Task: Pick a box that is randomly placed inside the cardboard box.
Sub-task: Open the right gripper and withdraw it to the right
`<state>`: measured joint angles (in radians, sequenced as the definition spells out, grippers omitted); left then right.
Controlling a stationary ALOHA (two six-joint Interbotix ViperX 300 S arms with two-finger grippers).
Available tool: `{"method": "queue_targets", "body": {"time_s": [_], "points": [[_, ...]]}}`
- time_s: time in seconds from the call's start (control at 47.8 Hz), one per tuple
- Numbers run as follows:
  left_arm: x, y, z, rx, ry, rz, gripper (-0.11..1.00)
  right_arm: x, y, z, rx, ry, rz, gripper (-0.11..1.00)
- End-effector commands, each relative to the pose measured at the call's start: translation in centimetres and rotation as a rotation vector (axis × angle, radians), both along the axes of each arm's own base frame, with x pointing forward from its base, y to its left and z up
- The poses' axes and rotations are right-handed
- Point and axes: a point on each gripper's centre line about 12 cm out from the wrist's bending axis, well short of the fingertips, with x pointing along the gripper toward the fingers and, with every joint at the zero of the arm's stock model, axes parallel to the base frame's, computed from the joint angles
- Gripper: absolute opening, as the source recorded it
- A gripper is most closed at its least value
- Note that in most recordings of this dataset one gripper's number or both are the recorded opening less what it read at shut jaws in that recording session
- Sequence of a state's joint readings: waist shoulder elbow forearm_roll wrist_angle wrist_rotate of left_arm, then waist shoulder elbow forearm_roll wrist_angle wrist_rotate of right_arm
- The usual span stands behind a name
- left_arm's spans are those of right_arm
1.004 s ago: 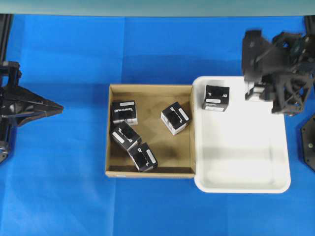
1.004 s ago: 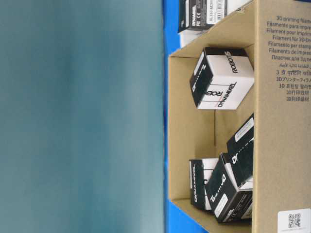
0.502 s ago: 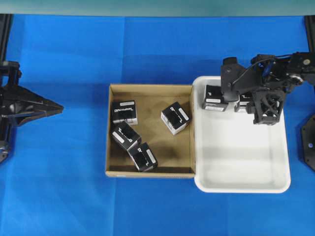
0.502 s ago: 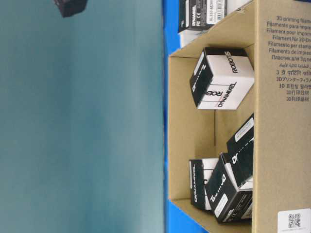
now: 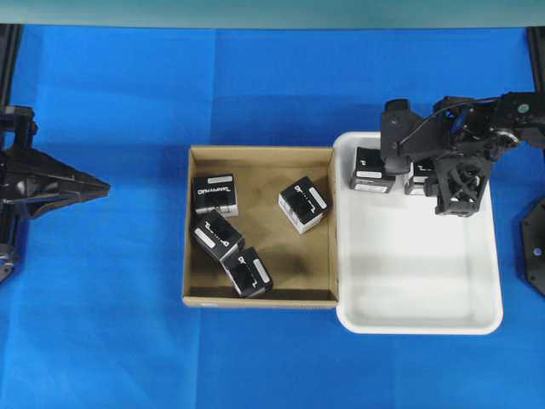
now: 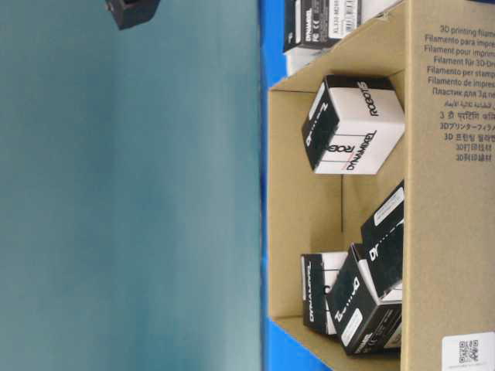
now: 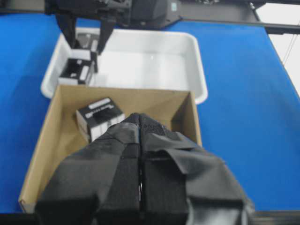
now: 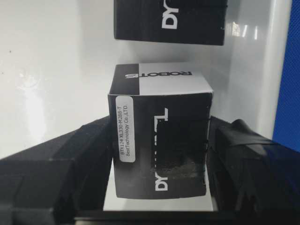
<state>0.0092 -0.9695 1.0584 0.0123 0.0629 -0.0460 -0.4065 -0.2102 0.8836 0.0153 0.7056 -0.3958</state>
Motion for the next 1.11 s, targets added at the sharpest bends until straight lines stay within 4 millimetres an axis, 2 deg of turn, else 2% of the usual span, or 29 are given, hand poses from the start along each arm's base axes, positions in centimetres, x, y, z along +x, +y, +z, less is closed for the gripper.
{"method": "queue_targets", "body": {"time_s": [0.0,0.146,0.23,0.314,0.523,0.648,0.836,0.983,1.087], "points": [[0.3,0.1,1.0,0.005,-0.021,0.003,-0.07,0.3,-0.1,0.0,-0.001,-0.013,-0.008,0.6],[0.3,0.1,1.0,0.003,-0.021,0.003,-0.07,0.4,-0.4,0.0,-0.008,-0.026,-0.016,0.64],[0.3,0.1,1.0,0.005,-0.021,0.002,-0.07,0.2,-0.6,0.0,-0.014,-0.032,-0.02,0.86],[0.3,0.1,1.0,0.006,-0.021,0.002,-0.07,0.0,-0.6,-0.1,-0.012,-0.027,-0.02,0.99],[0.3,0.1,0.8,0.011,-0.017,0.002,-0.07,0.0,-0.4,1.2,-0.013,-0.075,-0.048,0.99],[0.3,0.1,0.8,0.005,-0.017,0.003,-0.07,0.3,-0.5,3.7,-0.041,-0.167,-0.069,0.99],[0.2,0.1,0.8,0.003,-0.018,0.003,-0.07,-0.2,-0.2,9.3,-0.092,-0.386,-0.149,0.99],[0.2,0.1,1.0,0.0,-0.026,0.003,-0.07,-1.6,0.9,12.9,-0.109,-0.579,-0.21,0.99],[0.2,0.1,1.0,0.002,-0.029,0.003,-0.07,-2.8,1.9,14.5,-0.114,-0.708,-0.228,0.99]]}}
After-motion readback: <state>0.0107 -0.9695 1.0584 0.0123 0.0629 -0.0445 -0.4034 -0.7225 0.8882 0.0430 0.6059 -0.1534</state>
